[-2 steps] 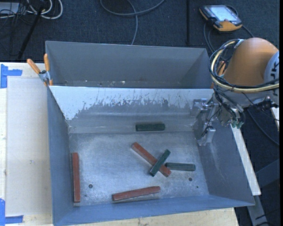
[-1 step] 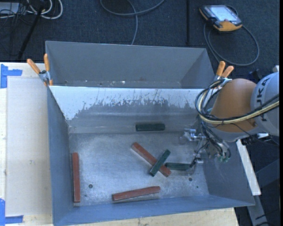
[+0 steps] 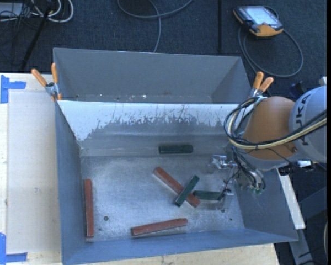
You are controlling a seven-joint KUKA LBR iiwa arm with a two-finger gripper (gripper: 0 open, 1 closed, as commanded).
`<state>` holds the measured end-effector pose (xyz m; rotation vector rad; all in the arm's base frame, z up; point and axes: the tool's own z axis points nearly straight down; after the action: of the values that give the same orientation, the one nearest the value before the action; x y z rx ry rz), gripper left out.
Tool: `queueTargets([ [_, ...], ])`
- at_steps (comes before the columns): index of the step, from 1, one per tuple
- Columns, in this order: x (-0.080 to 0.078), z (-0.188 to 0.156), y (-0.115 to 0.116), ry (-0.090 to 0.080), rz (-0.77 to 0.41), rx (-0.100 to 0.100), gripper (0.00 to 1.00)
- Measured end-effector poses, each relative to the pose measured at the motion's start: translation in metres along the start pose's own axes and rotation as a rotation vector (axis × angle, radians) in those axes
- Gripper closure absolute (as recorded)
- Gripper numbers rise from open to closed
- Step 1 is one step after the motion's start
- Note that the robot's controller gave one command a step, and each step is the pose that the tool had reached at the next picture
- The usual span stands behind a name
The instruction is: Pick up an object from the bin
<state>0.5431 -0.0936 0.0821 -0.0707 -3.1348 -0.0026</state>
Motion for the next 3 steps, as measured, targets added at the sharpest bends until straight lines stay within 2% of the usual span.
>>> queueTargets([
  [1,-0.001,-0.026,-0.006,-0.009,0.015,0.001,0.00],
  [2,0.011,0.015,0.002,-0.001,0.060,-0.001,0.00],
  [3,0.017,0.013,-0.007,-0.005,0.170,0.001,1.00],
])
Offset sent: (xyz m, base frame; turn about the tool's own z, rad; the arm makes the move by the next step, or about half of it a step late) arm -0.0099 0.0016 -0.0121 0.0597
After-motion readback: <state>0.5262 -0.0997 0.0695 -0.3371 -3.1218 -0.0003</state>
